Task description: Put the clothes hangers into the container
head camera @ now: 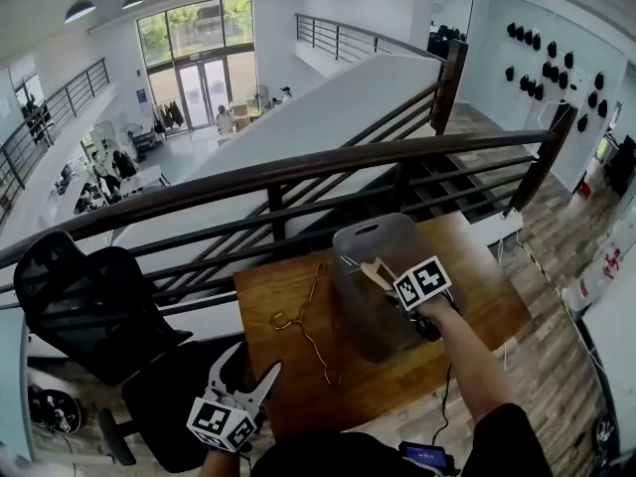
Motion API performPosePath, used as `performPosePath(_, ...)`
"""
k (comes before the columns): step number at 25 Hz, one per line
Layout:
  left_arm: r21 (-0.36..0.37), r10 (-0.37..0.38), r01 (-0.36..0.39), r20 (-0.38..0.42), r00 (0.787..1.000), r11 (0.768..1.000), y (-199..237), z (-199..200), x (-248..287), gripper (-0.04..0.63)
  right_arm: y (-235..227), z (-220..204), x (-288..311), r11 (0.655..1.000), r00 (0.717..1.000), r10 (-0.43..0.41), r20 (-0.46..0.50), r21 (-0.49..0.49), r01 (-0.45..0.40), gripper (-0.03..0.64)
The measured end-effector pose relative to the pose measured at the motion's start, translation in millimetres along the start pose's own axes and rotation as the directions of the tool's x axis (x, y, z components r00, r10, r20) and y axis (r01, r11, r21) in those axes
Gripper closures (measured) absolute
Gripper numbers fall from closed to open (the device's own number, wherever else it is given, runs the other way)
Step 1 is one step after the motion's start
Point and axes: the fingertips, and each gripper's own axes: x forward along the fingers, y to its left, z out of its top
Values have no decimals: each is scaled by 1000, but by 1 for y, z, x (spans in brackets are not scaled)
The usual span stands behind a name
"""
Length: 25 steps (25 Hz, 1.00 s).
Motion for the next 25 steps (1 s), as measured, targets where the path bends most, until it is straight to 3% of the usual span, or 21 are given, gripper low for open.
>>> performPosePath(7,-5,22,-22,-16,1000,1000,-3,-2,8,279,4,5,4,999,1000,23,-10,-30,-23,520)
performPosePath(13,-1,13,-13,-38,999,1000,-12,-7,18,278,6,11,3,982,996,-88,20,-167,90,508)
performPosePath(16,3,7,-7,-41,999,1000,-17,-7,21,279,11,12,0,974,994,-99,40,-201,105,463)
performPosePath(25,21,0,1,-46,999,1000,-27,-8,28,279,21,23,-36,964,975,-89,204,-227,136,462)
